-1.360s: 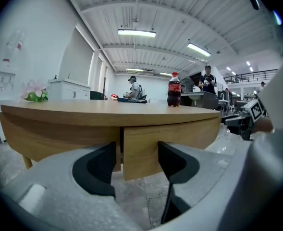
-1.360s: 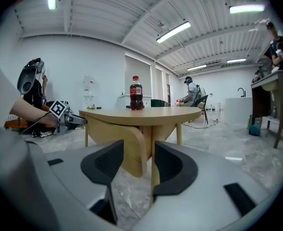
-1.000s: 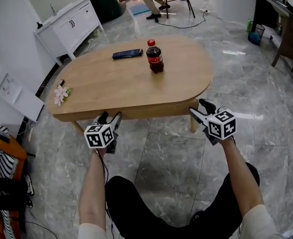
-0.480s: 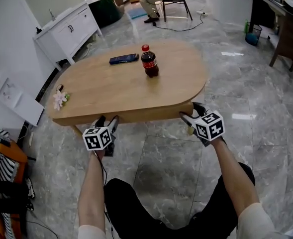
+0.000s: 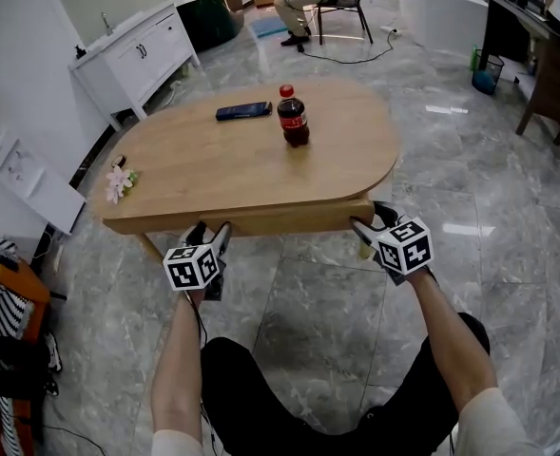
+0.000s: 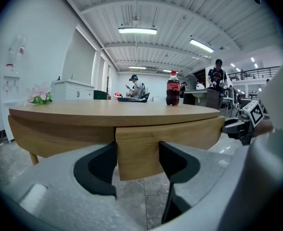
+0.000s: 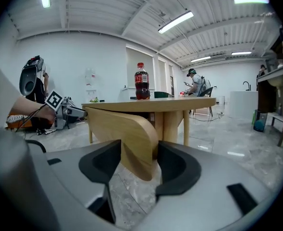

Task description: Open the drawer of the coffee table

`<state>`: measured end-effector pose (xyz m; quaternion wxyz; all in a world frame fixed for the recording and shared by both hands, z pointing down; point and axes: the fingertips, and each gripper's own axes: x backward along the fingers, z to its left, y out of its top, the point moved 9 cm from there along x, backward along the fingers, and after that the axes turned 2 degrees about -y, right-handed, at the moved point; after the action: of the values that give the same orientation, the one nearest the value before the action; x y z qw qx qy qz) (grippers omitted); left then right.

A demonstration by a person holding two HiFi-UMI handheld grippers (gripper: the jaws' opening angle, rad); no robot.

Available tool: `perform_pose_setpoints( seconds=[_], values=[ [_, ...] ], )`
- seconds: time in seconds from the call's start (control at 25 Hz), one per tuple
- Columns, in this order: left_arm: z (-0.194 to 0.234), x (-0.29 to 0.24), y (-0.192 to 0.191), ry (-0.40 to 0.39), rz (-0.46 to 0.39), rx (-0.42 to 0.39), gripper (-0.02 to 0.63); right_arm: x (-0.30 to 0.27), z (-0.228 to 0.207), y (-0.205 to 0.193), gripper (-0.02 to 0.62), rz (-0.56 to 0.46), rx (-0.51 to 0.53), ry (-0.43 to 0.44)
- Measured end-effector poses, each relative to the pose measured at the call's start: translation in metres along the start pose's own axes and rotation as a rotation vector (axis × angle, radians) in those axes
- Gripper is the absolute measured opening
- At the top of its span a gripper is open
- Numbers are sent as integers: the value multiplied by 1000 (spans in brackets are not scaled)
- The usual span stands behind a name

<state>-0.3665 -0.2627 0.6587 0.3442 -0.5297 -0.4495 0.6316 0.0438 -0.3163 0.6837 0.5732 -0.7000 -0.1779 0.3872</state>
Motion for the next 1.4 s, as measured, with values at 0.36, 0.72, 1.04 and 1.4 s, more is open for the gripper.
perform_pose_setpoints(
  seconds=[0.36,0.72,1.04,1.4],
  values=[
    [-5,15,-10,-7,-39,-3,275,10,11,-3,247,63,61,-29],
    [5,17,-14,-105,-21,-58,275,13,15,-3,227,90,104,-25],
    [11,5,-12,-190,56,-116,282,9,15,-3,237,65,117,4],
    [9,4,-12,-183,59,-86,282,8,17,-2,245,71,91,-19]
  ],
)
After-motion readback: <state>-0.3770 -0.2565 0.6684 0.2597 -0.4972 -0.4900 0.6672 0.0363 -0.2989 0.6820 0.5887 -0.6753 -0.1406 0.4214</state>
